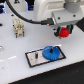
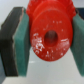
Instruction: Insert the blue gear onto the right peg, followed by the red gear
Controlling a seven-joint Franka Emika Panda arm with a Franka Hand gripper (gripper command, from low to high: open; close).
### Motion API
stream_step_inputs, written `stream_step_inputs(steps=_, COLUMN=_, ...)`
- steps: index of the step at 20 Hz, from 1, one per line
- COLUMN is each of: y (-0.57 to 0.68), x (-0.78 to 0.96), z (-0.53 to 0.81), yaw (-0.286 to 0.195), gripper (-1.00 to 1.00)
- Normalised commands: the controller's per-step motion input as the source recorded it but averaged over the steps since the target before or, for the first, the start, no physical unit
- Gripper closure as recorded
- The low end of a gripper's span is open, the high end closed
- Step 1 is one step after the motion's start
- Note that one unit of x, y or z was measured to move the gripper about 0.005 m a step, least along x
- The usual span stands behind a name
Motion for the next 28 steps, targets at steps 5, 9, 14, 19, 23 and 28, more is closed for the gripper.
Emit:
stream_step_inputs(steps=5, y=-0.28, x=0.61, z=0.34, yaw=0.000, gripper=1.00)
stream_step_inputs(steps=9, y=-0.35, x=0.59, z=0.22, yaw=0.000, gripper=1.00)
stream_step_inputs(steps=14, y=-0.34, x=0.55, z=0.14, yaw=0.000, gripper=1.00)
stream_step_inputs(steps=19, y=-0.25, x=0.47, z=0.01, yaw=0.000, gripper=1.00)
stream_step_inputs(steps=23, y=-0.21, x=0.32, z=-0.01, yaw=0.000, gripper=1.00)
stream_step_inputs(steps=28, y=-0.11, x=0.22, z=-0.07, yaw=0.000, gripper=1.00)
